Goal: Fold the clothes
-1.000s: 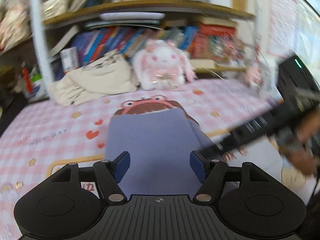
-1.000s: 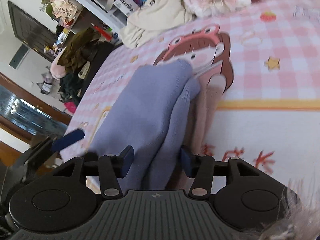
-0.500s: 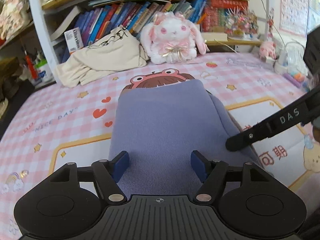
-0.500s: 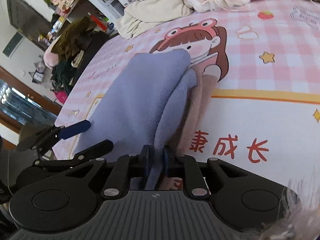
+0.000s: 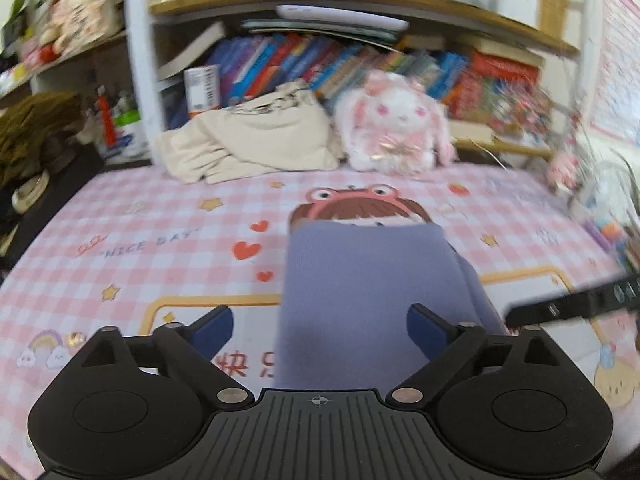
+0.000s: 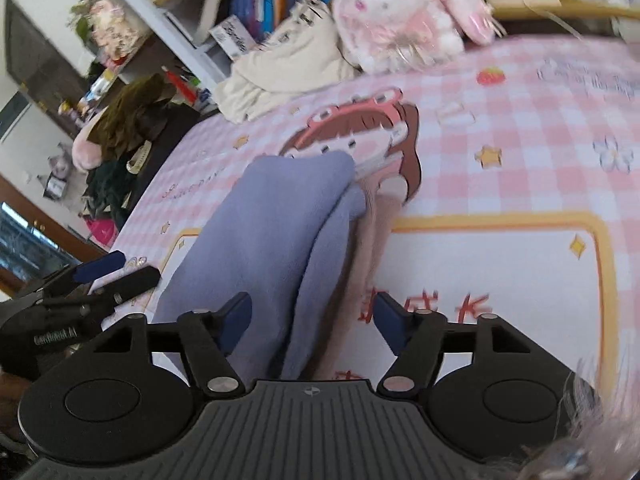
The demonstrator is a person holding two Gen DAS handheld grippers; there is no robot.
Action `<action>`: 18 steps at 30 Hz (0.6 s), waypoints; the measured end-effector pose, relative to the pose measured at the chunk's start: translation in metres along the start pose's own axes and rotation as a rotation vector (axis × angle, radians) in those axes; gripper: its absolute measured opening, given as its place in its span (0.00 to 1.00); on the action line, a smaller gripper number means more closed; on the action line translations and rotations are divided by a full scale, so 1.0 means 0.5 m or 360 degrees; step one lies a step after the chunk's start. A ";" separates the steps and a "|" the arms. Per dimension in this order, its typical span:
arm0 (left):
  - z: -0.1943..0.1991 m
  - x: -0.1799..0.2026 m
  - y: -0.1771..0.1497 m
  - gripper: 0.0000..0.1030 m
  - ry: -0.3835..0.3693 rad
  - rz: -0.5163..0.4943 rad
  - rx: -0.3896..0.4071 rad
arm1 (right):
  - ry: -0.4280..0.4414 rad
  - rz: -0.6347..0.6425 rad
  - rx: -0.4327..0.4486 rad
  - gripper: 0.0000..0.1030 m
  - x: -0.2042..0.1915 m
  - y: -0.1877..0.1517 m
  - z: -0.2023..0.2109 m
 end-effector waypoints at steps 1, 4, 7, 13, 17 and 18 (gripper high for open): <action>-0.008 -0.014 -0.003 0.94 0.0027 0.0037 -0.0022 | -0.0009 -0.0021 -0.0019 0.64 0.001 -0.005 -0.005; -0.032 -0.044 -0.022 0.94 0.0022 0.0130 -0.0140 | -0.0054 -0.0071 -0.0057 0.64 0.002 -0.017 -0.015; -0.048 -0.058 -0.036 0.94 -0.0078 0.0191 -0.0213 | -0.0105 -0.0126 -0.0067 0.66 0.002 -0.023 -0.020; -0.077 -0.083 -0.063 0.93 -0.0253 0.0343 -0.0359 | -0.0169 -0.0281 -0.0110 0.66 -0.003 -0.051 -0.033; -0.099 -0.092 -0.073 0.93 -0.0386 0.0438 -0.0449 | -0.0196 -0.0375 -0.0104 0.65 -0.007 -0.064 -0.040; -0.105 -0.093 -0.076 0.93 -0.0418 0.0464 -0.0470 | -0.0204 -0.0394 -0.0101 0.65 -0.007 -0.067 -0.043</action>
Point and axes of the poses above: each gripper's, at about its wrist camera, not at the fingertips, and z roughly against the way its jaws point, x to its right, y to its top, the point moved 7 cm from there along -z, roughly the way its jaws point, and after that the axes turned 9 degrees about x, right-handed, at the moved point
